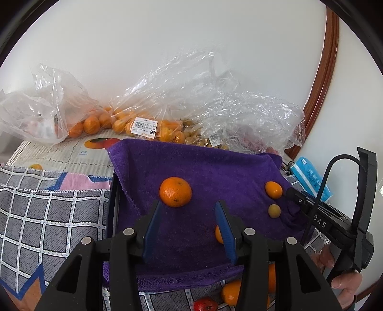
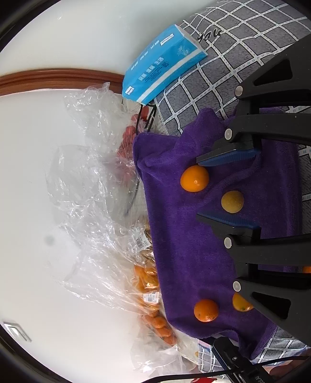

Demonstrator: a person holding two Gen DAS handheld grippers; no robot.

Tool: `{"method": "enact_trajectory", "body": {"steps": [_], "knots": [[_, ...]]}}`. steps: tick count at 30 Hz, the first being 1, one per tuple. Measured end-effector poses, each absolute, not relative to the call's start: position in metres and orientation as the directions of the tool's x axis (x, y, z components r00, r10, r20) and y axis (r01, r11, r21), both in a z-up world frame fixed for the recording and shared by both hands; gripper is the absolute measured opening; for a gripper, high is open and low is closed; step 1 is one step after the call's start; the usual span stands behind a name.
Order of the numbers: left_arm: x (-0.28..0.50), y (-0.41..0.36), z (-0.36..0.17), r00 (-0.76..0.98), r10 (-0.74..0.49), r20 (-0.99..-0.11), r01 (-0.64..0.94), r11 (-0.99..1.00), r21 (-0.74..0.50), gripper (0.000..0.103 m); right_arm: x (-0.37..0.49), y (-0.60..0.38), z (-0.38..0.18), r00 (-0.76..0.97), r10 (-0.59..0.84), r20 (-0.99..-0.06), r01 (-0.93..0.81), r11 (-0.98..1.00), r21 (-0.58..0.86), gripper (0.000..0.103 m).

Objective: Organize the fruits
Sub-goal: 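Open the left tool to drop the orange while the right tool releases the yellow-green fruit, then move both tools back over the loose fruits beside the purple towel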

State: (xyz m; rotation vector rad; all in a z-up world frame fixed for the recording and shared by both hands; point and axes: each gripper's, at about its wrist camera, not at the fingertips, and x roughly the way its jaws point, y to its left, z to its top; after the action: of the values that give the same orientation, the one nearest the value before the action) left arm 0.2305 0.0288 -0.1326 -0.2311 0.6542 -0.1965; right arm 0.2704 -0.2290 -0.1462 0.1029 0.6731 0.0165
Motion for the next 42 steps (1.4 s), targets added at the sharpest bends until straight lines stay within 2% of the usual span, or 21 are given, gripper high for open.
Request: {"method": "enact_trajectory", "body": {"steps": [9, 11, 13, 19, 23, 35, 39, 42], "knots": [[0.215, 0.03, -0.105, 0.805, -0.275, -0.526, 0.134, 0.948, -0.29, 0.045, 0.239, -0.226, -0.123, 0.784, 0.039, -0.62, 0.02, 0.996, 0.088, 0.039], [0.21, 0.03, -0.096, 0.814, -0.277, -0.51, 0.138, 0.946, -0.293, 0.052, 0.229, -0.226, -0.119, 0.78, 0.046, -0.624, 0.015, 0.996, 0.092, 0.039], [0.204, 0.028, -0.088, 0.817, -0.284, -0.501, 0.154, 0.946, -0.285, 0.054, 0.219, -0.224, -0.116, 0.774, 0.048, -0.631, 0.006, 0.997, 0.083, 0.039], [0.184, 0.035, -0.084, 0.798, -0.286, -0.531, 0.165, 0.95, -0.264, 0.056, 0.192, -0.22, -0.113, 0.769, 0.033, -0.638, 0.013, 0.998, 0.068, 0.039], [0.168, 0.046, -0.092, 0.79, -0.224, -0.571, 0.119, 0.969, -0.216, 0.056, 0.174, -0.218, -0.114, 0.77, 0.034, -0.637, 0.02, 0.997, 0.078, 0.039], [0.127, 0.079, -0.142, 0.73, -0.115, -0.674, 0.009, 0.987, -0.159, 0.056, 0.141, -0.204, -0.128, 0.753, 0.048, -0.656, 0.004, 0.997, 0.078, 0.039], [0.12, 0.085, -0.155, 0.706, -0.115, -0.699, 0.0, 0.987, -0.162, 0.056, 0.135, -0.201, -0.132, 0.753, 0.026, -0.658, 0.016, 0.998, 0.059, 0.039], [0.117, 0.089, -0.166, 0.693, -0.099, -0.714, -0.014, 0.989, -0.15, 0.056, 0.134, -0.2, -0.136, 0.735, 0.064, -0.675, 0.001, 0.995, 0.095, 0.039]]}}
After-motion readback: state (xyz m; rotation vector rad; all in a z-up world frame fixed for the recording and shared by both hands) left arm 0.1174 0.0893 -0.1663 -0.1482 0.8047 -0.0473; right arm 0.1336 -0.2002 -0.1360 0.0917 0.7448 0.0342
